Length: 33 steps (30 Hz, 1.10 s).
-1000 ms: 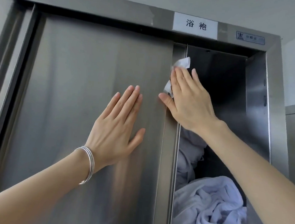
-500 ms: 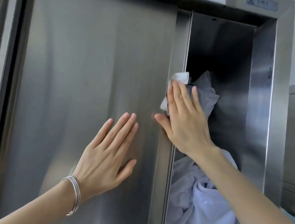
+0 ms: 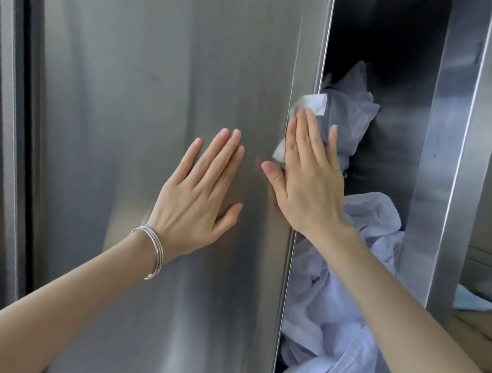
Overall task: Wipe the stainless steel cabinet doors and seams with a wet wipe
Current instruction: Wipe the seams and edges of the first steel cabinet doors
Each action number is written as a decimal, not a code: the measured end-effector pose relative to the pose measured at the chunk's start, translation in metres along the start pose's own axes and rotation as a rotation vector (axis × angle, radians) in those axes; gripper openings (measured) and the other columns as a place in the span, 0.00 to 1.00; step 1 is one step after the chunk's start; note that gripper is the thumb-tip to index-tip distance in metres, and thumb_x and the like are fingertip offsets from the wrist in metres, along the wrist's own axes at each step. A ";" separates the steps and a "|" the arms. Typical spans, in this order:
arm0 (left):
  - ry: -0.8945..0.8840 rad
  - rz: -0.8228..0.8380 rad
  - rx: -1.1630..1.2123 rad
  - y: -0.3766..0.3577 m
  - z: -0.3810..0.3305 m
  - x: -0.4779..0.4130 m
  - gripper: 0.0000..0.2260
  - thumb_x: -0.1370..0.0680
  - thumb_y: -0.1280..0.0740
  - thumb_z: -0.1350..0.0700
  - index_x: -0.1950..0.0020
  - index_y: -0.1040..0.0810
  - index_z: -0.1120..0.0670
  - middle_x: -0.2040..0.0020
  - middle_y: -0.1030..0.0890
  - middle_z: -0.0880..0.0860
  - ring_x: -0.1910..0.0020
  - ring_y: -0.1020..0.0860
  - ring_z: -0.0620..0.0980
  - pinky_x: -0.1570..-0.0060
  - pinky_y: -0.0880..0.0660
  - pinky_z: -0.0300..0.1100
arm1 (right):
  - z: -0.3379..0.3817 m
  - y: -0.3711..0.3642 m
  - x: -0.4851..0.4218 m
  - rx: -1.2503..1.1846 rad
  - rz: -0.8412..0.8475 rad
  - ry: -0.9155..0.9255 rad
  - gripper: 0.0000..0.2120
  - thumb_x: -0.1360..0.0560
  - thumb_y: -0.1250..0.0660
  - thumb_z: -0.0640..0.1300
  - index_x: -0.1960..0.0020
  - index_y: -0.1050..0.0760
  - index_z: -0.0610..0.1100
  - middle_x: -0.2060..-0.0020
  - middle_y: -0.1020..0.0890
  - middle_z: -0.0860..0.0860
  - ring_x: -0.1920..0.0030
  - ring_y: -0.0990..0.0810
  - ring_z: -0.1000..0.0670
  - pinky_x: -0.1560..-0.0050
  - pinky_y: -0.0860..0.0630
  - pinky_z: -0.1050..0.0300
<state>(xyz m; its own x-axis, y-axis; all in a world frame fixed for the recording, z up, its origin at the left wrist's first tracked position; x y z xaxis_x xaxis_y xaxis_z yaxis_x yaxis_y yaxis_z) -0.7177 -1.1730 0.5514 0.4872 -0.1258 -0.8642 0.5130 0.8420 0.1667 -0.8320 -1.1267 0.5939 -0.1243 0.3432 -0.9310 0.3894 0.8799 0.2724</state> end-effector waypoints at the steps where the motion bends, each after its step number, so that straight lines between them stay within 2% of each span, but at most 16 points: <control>1: 0.004 -0.004 0.001 0.001 0.000 0.000 0.32 0.22 0.42 0.47 0.24 0.43 0.64 0.23 0.45 0.60 0.23 0.48 0.55 0.24 0.50 0.54 | 0.000 -0.002 -0.001 -0.017 -0.002 -0.008 0.36 0.20 0.62 0.60 0.26 0.46 0.33 0.25 0.43 0.40 0.24 0.48 0.44 0.25 0.51 0.41; 4: 0.013 0.006 0.027 0.000 -0.005 0.004 0.32 0.22 0.42 0.47 0.24 0.44 0.64 0.22 0.47 0.59 0.22 0.49 0.54 0.24 0.52 0.54 | 0.020 -0.025 0.068 -0.060 0.034 0.019 0.34 0.19 0.60 0.59 0.25 0.48 0.33 0.25 0.45 0.40 0.24 0.51 0.43 0.25 0.51 0.42; 8: -0.050 0.082 0.067 -0.011 -0.038 0.048 0.33 0.23 0.42 0.48 0.23 0.45 0.62 0.22 0.47 0.58 0.22 0.49 0.54 0.24 0.51 0.55 | 0.050 -0.049 0.181 -0.038 0.209 0.096 0.32 0.20 0.52 0.58 0.27 0.46 0.35 0.26 0.45 0.41 0.25 0.47 0.43 0.32 0.36 0.39; 14: -0.166 0.092 0.094 -0.019 -0.054 0.083 0.31 0.24 0.40 0.50 0.23 0.41 0.60 0.22 0.43 0.56 0.23 0.45 0.54 0.25 0.50 0.56 | 0.011 -0.020 0.064 -0.062 -0.019 -0.019 0.29 0.17 0.57 0.55 0.27 0.40 0.35 0.27 0.38 0.41 0.25 0.43 0.46 0.28 0.45 0.39; 16: -0.169 0.084 0.096 -0.020 -0.054 0.083 0.31 0.24 0.41 0.50 0.23 0.42 0.60 0.22 0.43 0.56 0.23 0.46 0.54 0.25 0.50 0.56 | 0.016 -0.026 0.081 -0.076 -0.028 -0.030 0.29 0.18 0.56 0.55 0.26 0.43 0.35 0.26 0.40 0.41 0.25 0.46 0.46 0.26 0.47 0.42; 18: -0.170 0.080 0.105 -0.020 -0.054 0.083 0.31 0.24 0.42 0.50 0.23 0.42 0.60 0.22 0.44 0.56 0.23 0.46 0.54 0.25 0.51 0.56 | 0.037 -0.042 0.141 -0.090 0.069 -0.040 0.29 0.18 0.52 0.55 0.26 0.46 0.36 0.25 0.43 0.42 0.24 0.48 0.45 0.27 0.45 0.43; 20: -0.169 0.068 0.105 -0.020 -0.053 0.083 0.31 0.23 0.42 0.50 0.23 0.43 0.60 0.22 0.44 0.57 0.23 0.46 0.54 0.24 0.50 0.56 | 0.060 -0.053 0.205 -0.059 0.196 0.010 0.30 0.20 0.48 0.55 0.27 0.45 0.36 0.26 0.44 0.42 0.25 0.45 0.43 0.32 0.35 0.40; 22: -0.167 0.051 0.094 -0.019 -0.053 0.084 0.30 0.23 0.43 0.50 0.23 0.42 0.61 0.22 0.43 0.57 0.23 0.46 0.54 0.25 0.50 0.56 | 0.060 -0.057 0.222 -0.029 0.249 0.059 0.29 0.21 0.48 0.55 0.28 0.43 0.36 0.27 0.43 0.42 0.26 0.43 0.44 0.37 0.30 0.40; 27: -0.179 0.039 0.101 -0.017 -0.054 0.083 0.30 0.24 0.42 0.50 0.24 0.42 0.61 0.22 0.43 0.57 0.23 0.45 0.55 0.25 0.49 0.56 | 0.027 -0.031 0.116 -0.092 0.051 -0.060 0.27 0.18 0.55 0.53 0.27 0.39 0.36 0.26 0.39 0.43 0.25 0.44 0.47 0.29 0.42 0.39; 29: -0.175 0.028 0.106 -0.017 -0.055 0.084 0.30 0.24 0.43 0.50 0.24 0.42 0.61 0.22 0.43 0.57 0.23 0.45 0.55 0.25 0.49 0.56 | 0.026 -0.034 0.121 -0.124 0.031 -0.056 0.26 0.17 0.55 0.52 0.27 0.40 0.36 0.26 0.40 0.43 0.25 0.45 0.48 0.27 0.45 0.40; 31: -0.171 0.025 0.109 -0.018 -0.055 0.085 0.30 0.23 0.43 0.50 0.23 0.42 0.61 0.22 0.43 0.57 0.23 0.46 0.55 0.25 0.49 0.56 | 0.042 -0.048 0.172 -0.112 0.114 -0.034 0.25 0.17 0.53 0.50 0.27 0.40 0.35 0.26 0.41 0.43 0.25 0.45 0.46 0.28 0.45 0.40; 33: -0.175 0.025 0.102 -0.019 -0.054 0.084 0.30 0.23 0.44 0.50 0.23 0.43 0.61 0.22 0.44 0.57 0.23 0.46 0.55 0.25 0.50 0.56 | 0.066 -0.061 0.239 -0.043 0.268 0.028 0.24 0.19 0.49 0.50 0.29 0.34 0.36 0.26 0.42 0.44 0.26 0.42 0.45 0.30 0.40 0.40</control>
<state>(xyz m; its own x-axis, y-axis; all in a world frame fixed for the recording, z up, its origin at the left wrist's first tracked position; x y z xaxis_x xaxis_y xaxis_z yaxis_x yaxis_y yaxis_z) -0.7245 -1.1708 0.4498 0.6115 -0.2022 -0.7650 0.5637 0.7898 0.2419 -0.8254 -1.1198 0.3383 -0.0476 0.5744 -0.8172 0.3727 0.7692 0.5190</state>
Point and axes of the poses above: each hand's wrist, its own x-axis away from the middle knuckle, its own y-axis out of the back of the hand, z = x × y, the point moved 9 cm from there along -x, towards the middle knuckle
